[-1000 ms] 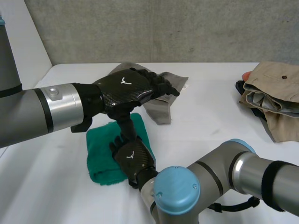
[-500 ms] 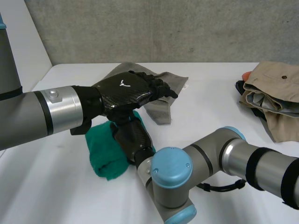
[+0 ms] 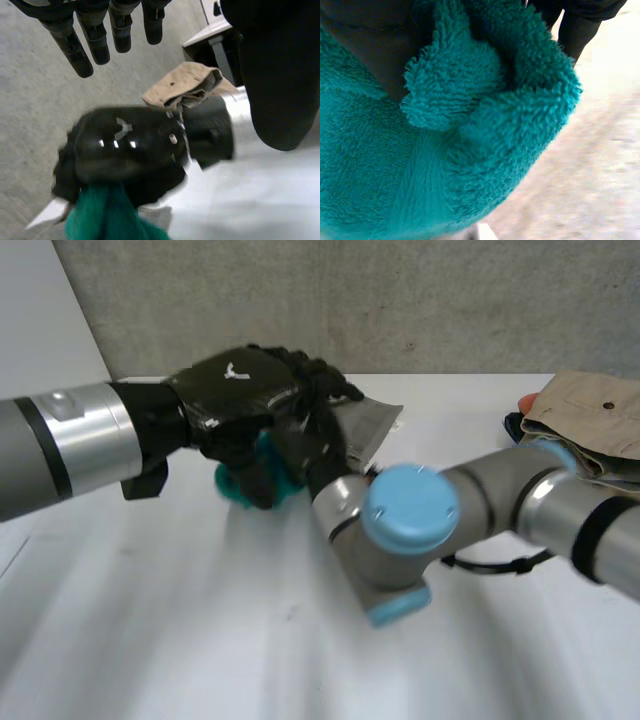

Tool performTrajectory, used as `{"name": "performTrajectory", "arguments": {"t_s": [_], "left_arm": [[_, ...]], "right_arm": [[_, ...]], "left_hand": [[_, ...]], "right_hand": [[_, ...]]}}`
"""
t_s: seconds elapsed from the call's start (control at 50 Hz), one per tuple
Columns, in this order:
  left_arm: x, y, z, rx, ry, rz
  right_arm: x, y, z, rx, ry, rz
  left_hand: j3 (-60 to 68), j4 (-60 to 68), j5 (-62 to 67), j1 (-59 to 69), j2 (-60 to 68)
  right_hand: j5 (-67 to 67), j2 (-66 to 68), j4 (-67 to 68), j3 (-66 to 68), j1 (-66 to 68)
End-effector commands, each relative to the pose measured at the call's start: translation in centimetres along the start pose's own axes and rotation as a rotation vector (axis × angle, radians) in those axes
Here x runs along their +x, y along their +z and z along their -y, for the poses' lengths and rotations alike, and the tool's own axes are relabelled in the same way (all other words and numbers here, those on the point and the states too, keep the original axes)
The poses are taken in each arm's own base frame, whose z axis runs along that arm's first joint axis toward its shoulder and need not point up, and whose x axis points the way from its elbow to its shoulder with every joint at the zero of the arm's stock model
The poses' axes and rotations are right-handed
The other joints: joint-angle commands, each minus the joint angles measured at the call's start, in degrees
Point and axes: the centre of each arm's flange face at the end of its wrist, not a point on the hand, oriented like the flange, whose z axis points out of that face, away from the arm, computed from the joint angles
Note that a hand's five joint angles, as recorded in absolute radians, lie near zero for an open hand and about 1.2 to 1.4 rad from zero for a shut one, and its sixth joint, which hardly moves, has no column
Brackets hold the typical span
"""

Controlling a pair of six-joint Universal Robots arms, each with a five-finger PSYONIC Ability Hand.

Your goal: Fold the laundry.

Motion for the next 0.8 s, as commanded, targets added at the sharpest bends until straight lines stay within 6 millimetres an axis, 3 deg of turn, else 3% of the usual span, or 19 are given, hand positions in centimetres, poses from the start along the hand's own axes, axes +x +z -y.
{"name": "performTrajectory", "arguments": {"t_s": [0.02, 0.04, 0.08, 0.1, 0.16, 0.18, 0.24, 0.26, 0.32, 0.34, 0.4, 0.42, 0.48, 0.5, 0.58, 0.68, 0.8], "left_arm": [[-0.6, -1.1, 2.6, 0.070, -0.015, 0.049], [-0.7, -1.3, 3.2, 0.087, -0.018, 0.059], [-0.8, -1.4, 3.7, 0.105, -0.019, 0.070], [-1.0, -1.5, 4.0, 0.119, -0.026, 0.079], [-1.0, -1.5, 4.2, 0.137, -0.033, 0.086], [-1.0, -1.5, 4.3, 0.147, -0.035, 0.087], [-1.0, -1.3, 4.2, 0.151, -0.044, 0.084], [-0.8, -1.2, 3.9, 0.149, -0.053, 0.078], [-0.5, -1.0, 3.7, 0.147, -0.055, 0.068], [-0.3, -0.8, 3.4, 0.145, -0.054, 0.061], [0.0, -0.3, 2.9, 0.139, -0.059, 0.047], [0.3, 0.0, 2.5, 0.135, -0.063, 0.036], [0.5, 0.5, 1.8, 0.121, -0.073, 0.028], [0.6, 0.8, 1.4, 0.110, -0.082, 0.027], [0.8, 1.3, 0.4, 0.083, -0.095, 0.031], [0.8, 1.5, -0.1, 0.065, -0.091, 0.042], [0.8, 1.4, 0.1, 0.066, -0.068, 0.047]], "right_arm": [[9.3, 3.3, 2.1, 0.094, -0.039, -0.199], [12.1, 3.9, 2.5, 0.118, -0.057, -0.259], [15.3, 4.4, 2.9, 0.142, -0.077, -0.320], [18.7, 4.6, 3.1, 0.163, -0.094, -0.388], [23.5, 4.4, 3.0, 0.184, -0.112, -0.479], [26.6, 4.0, 2.4, 0.190, -0.119, -0.533], [30.7, 3.0, 0.7, 0.178, -0.127, -0.600], [33.0, 2.2, -0.6, 0.169, -0.127, -0.629], [35.4, 1.0, -3.5, 0.135, -0.127, -0.640], [36.3, 0.1, -5.7, 0.107, -0.125, -0.630], [37.2, -1.1, -9.1, 0.064, -0.120, -0.598], [37.4, -2.0, -11.5, 0.037, -0.116, -0.569], [37.5, -3.4, -14.9, 0.001, -0.114, -0.528], [37.4, -4.6, -17.2, -0.034, -0.109, -0.512], [37.3, -7.3, -20.9, -0.119, -0.115, -0.500], [37.5, -9.6, -21.4, -0.188, -0.135, -0.515], [38.6, -10.2, -18.4, -0.130, -0.148, -0.523]], "left_hand": [[-2.0, -1.5, -2.8, 0.3, -1.5], [-2.0, -1.5, -2.8, 0.3, -1.5], [-2.0, -1.5, -2.8, 0.3, -1.5], [-2.0, -1.5, -2.8, 0.3, -1.5], [-2.0, -1.5, -2.8, 0.3, -1.5], [-2.0, -1.5, -2.8, 0.3, -1.5], [-2.0, -1.5, -2.8, 0.3, -1.5], [-2.0, -1.5, -2.8, 0.3, -1.5], [-2.0, -1.5, -2.8, 0.3, -1.5], [-2.0, -1.5, -2.8, 0.3, -1.5], [-2.0, -1.5, -2.8, 0.3, -1.5], [-2.0, -1.5, -2.8, 0.3, -1.5], [-2.0, -1.5, -2.8, 0.3, -1.5], [-2.0, -1.5, -2.8, 0.3, -1.5], [-2.0, -1.5, -2.8, 0.3, -1.5], [-2.0, -1.5, -2.8, 0.3, -1.5], [-2.0, -1.5, -2.8, 0.3, -1.5]], "right_hand": [[16.2, 13.7, 11.6, 13.5, 19.1], [16.2, 13.7, 11.6, 13.5, 19.1], [16.2, 13.7, 11.6, 13.5, 19.1], [16.2, 13.7, 11.6, 13.5, 19.1], [16.2, 13.7, 11.6, 13.5, 19.1], [16.2, 13.7, 11.6, 13.5, 19.1], [16.2, 13.7, 11.6, 13.5, 19.1], [16.2, 13.7, 11.6, 13.5, 19.1], [16.2, 13.7, 11.6, 13.5, 19.1], [16.2, 13.7, 11.6, 13.5, 19.1], [16.2, 13.7, 11.6, 13.5, 19.1], [16.2, 13.7, 11.6, 13.5, 19.1], [16.2, 13.7, 11.6, 13.5, 19.1], [16.2, 13.7, 11.6, 13.5, 19.1], [16.2, 13.7, 11.6, 13.5, 19.1], [16.2, 13.7, 11.6, 13.5, 19.1], [16.2, 13.7, 11.6, 13.5, 19.1]]}}
